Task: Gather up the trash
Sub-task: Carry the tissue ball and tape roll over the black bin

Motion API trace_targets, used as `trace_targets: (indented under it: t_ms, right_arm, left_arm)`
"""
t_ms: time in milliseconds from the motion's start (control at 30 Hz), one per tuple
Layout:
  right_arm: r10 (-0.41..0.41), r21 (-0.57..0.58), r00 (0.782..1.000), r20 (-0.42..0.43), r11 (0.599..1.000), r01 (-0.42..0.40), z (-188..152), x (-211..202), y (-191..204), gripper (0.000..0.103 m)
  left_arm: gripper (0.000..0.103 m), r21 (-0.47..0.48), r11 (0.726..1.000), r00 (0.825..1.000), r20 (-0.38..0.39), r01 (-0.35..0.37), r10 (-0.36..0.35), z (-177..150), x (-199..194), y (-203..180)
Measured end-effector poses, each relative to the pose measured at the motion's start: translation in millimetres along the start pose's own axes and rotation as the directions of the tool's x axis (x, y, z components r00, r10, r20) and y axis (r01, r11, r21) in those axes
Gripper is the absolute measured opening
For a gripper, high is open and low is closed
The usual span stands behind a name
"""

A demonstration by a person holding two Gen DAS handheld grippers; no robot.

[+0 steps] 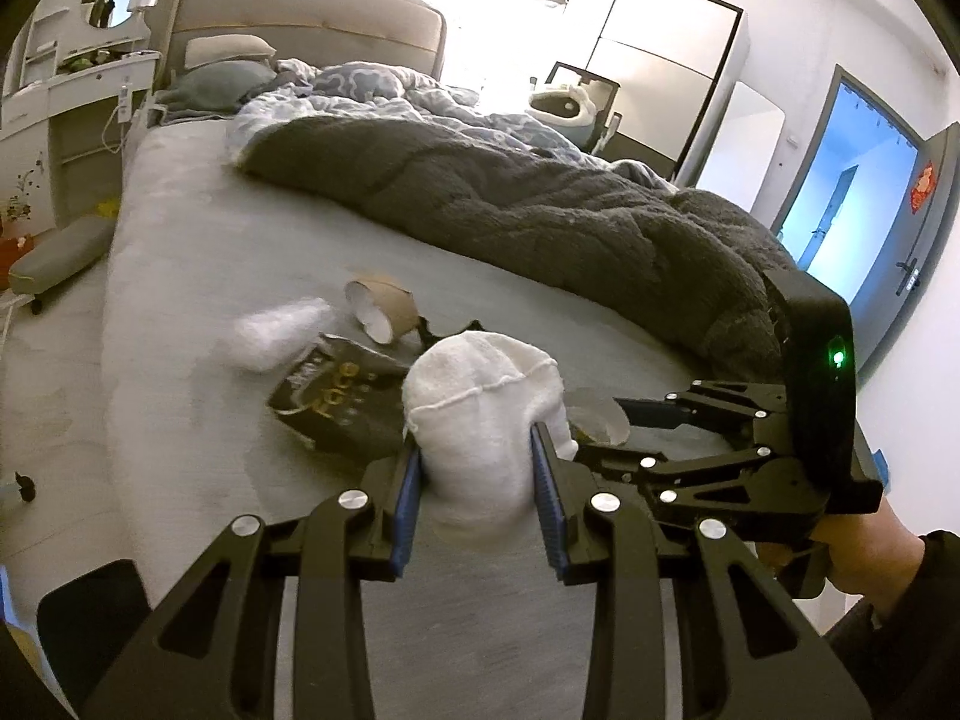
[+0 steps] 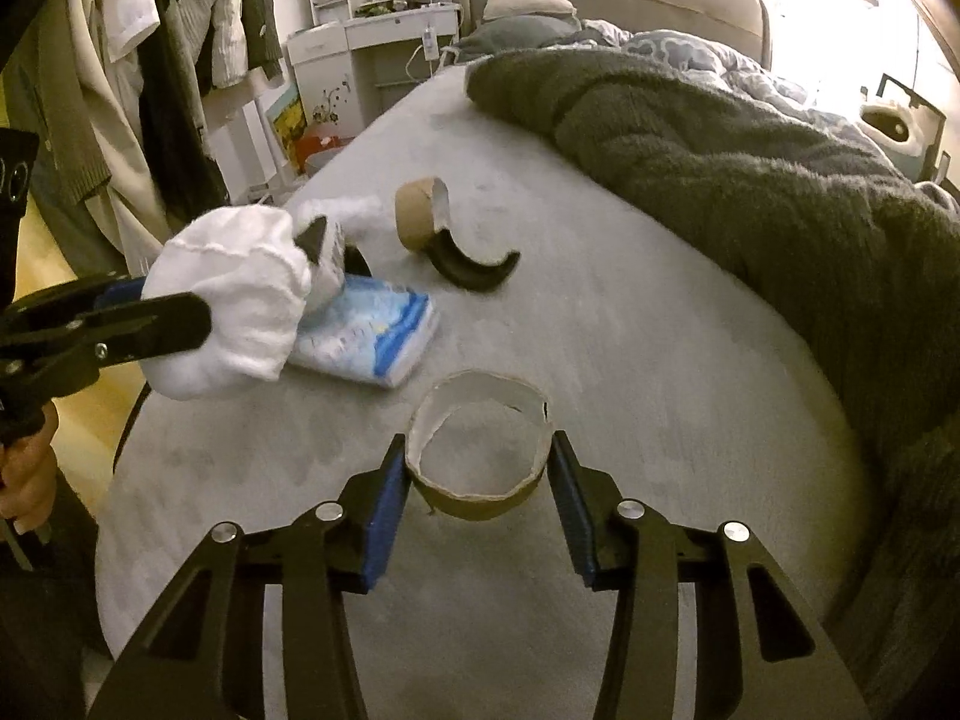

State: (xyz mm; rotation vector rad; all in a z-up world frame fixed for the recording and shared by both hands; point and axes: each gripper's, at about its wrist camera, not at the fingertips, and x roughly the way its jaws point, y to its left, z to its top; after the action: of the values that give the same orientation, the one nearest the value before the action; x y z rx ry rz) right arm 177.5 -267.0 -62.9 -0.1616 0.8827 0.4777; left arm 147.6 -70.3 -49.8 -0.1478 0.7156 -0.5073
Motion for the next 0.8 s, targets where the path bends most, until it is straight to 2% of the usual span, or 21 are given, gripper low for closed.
trace_targets:
  t_ms: [500,800]
  right_arm:
    - [0.038,-0.039,0.998,0.057,0.999,-0.036,43.9,-5.7,46.5,0.047]
    - [0.078,-0.082,0.994,0.076,0.994,-0.072,65.5,-3.6,81.7,0.047]
  left_arm:
    - [0.037,-0.038,0.995,0.995,0.023,-0.097,0.098,-4.2,-44.1,48.8]
    - [0.037,-0.062,0.983,0.985,-0.019,-0.175,0.174,-15.4,-60.3,84.5]
